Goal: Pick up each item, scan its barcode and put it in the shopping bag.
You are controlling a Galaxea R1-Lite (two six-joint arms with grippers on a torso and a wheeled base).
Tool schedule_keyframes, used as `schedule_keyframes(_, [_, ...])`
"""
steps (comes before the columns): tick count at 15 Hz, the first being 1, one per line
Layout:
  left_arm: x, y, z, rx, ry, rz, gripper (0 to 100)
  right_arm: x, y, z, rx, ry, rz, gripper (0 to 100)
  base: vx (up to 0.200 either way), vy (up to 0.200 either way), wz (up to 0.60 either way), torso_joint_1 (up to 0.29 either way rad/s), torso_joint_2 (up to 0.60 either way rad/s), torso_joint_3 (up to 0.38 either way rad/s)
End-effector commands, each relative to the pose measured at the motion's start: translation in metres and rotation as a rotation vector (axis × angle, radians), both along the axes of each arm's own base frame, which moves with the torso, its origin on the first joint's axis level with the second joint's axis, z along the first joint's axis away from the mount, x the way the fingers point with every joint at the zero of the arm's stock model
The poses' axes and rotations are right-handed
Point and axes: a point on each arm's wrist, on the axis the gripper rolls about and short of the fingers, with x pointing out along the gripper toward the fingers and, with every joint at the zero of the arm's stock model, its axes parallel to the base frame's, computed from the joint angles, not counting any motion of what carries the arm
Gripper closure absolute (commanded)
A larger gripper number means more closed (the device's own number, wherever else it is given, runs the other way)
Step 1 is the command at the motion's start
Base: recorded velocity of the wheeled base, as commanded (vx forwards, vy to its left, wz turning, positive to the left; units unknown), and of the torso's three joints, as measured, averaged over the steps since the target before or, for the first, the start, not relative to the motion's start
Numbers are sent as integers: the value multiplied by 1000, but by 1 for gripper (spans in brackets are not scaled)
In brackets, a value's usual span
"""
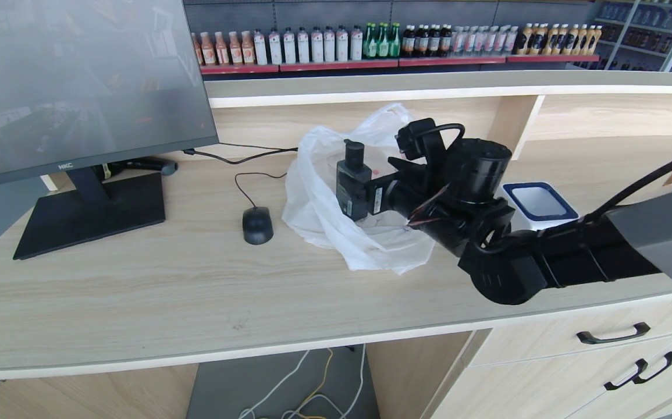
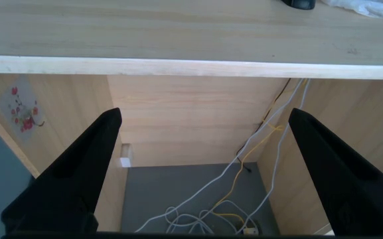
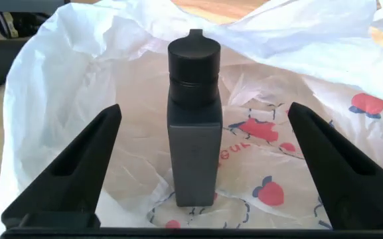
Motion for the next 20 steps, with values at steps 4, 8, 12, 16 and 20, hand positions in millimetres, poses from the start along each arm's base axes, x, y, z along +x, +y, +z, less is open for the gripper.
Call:
schedule_keyframes(4, [0,0,0,0,0,0,0,-86,-57,27,101,-141,-2,0,0,0,0,0,0,0])
schedule_keyframes(8, [0,0,0,0,0,0,0,-119,-80,29,139,-186,-8,0,0,0,0,0,0,0])
schedule_keyframes(12, [0,0,0,4,0,0,0,-125,-85,28,230,-247,4,0,0,0,0,0,0,0])
schedule_keyframes(16, [0,0,0,4,0,0,0,-123,-84,28,232,-249,2,0,0,0,0,0,0,0])
schedule_keyframes(20, [0,0,0,-5,0,0,0,-119,-82,28,237,-252,2,0,-150,0,0,8,2,2])
